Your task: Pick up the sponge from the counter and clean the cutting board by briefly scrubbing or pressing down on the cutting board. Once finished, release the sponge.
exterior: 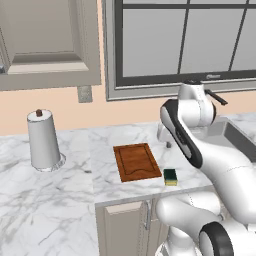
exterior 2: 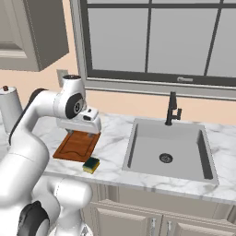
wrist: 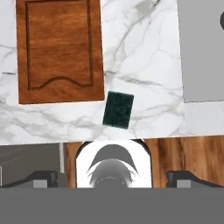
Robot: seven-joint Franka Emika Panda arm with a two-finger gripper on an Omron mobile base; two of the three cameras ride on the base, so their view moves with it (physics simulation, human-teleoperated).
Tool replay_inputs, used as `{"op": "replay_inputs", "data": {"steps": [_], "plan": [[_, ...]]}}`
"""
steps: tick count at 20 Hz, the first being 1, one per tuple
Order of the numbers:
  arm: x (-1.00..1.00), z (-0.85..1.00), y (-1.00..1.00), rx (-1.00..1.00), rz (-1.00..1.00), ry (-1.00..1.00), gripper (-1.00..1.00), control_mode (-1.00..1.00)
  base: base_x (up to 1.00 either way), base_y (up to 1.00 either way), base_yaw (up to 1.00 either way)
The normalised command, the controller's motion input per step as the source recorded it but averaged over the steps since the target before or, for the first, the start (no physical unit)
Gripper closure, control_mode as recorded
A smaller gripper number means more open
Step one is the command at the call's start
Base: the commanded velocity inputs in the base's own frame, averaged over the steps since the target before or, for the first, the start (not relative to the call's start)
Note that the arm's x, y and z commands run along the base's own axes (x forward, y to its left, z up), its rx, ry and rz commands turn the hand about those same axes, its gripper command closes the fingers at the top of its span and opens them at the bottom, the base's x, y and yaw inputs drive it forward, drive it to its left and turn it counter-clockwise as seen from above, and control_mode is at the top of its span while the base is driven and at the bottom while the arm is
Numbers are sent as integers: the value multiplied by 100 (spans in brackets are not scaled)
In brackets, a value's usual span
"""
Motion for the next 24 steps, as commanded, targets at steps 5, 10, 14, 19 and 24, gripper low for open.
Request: {"op": "replay_inputs", "data": {"steps": [5,10,14,19,24], "plan": [[0,-50,-1,0,0,0,-100,-100,0,0,0],[0,-64,0,0,-1,0,-100,-100,0,0,0],[8,-45,0,0,0,0,-100,-100,0,0,0],[19,-25,-9,0,0,2,-100,-100,0,0,0],[11,-25,-8,0,0,1,-100,-100,0,0,0]]}}
